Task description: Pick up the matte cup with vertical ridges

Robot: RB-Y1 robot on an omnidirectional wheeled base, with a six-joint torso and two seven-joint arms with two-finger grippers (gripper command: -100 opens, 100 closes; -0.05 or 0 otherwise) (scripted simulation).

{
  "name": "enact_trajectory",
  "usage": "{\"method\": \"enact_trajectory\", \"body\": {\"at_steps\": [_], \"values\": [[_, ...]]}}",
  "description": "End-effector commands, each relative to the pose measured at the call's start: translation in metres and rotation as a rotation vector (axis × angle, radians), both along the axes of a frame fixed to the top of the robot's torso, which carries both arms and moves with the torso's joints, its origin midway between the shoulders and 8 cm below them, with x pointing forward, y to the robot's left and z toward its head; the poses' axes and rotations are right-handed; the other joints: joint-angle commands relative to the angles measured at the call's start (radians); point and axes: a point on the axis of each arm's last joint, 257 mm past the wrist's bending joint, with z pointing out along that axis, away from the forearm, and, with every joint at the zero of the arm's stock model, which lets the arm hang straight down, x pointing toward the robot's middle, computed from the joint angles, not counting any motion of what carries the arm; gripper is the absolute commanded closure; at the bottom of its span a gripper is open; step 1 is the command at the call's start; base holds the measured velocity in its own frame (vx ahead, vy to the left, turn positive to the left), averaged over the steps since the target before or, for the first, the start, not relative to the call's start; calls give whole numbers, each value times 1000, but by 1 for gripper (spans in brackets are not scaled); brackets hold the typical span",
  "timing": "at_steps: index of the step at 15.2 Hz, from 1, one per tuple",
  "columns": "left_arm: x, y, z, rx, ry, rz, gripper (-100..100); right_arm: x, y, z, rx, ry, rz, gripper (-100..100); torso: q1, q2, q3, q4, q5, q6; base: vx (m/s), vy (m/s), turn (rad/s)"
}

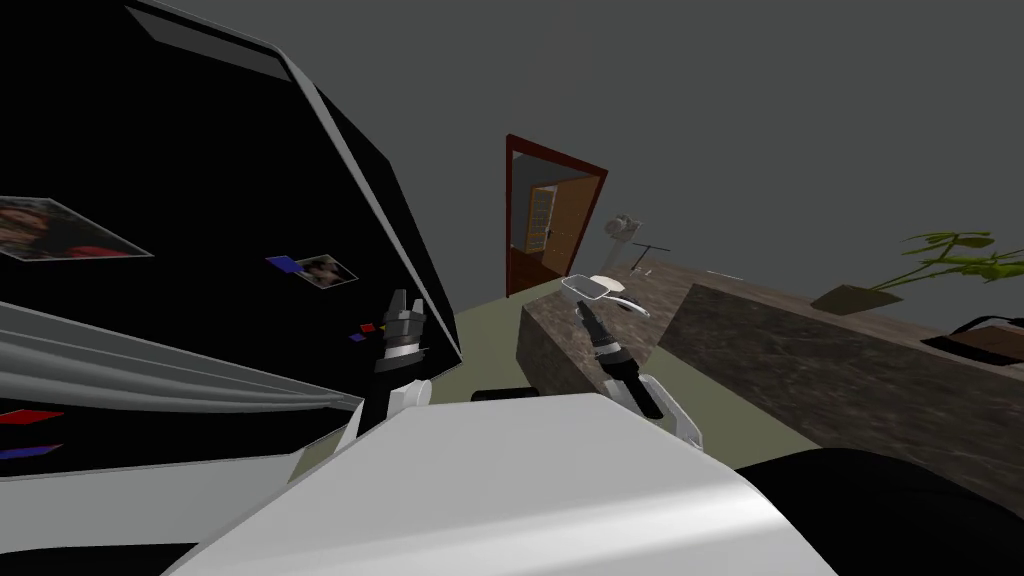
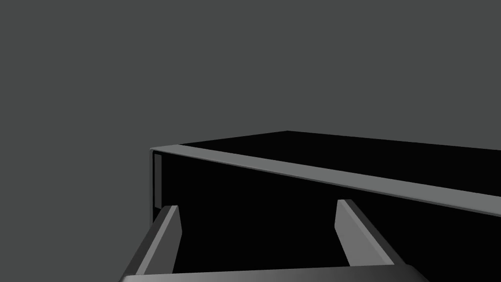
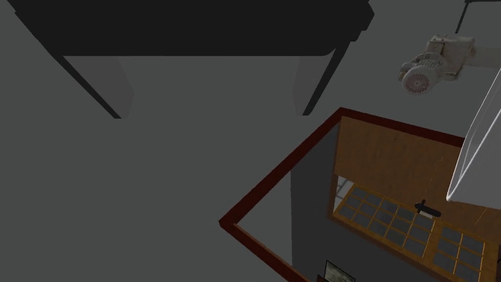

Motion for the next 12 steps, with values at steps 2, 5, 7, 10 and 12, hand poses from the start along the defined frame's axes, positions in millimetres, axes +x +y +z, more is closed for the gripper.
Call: {"method": "enact_trajectory", "body": {"at_steps": [2, 5, 7, 10, 12], "values": [[0, 0, 0, 0, 0, 0, 0, 1, -6, -15, -90, 37, 8, -100, 0, 0, 0, 0, 0, 0, 13, -3, 59], [0, 0, 0, 0, 0, 0, 0, 1, -12, -28, -167, 68, 14, -100, 0, 0, 0, 0, 0, 0, 15, -5, 62], [0, 0, 0, 0, 0, 0, 0, 1, -20, -41, -246, 99, 21, -100, 0, 0, 0, 0, 0, 0, 15, -2, 63], [0, 0, 0, 0, 0, 0, 0, 0, -29, -55, -327, 131, 28, -100, 0, 0, 0, 0, 0, 0, 18, -5, 66], [0, 0, 0, 0, 0, 0, 0, -2, -39, -68, -410, 162, 36, -100, 0, 0, 0, 0, 0, 0, 18, -2, 59]]}}
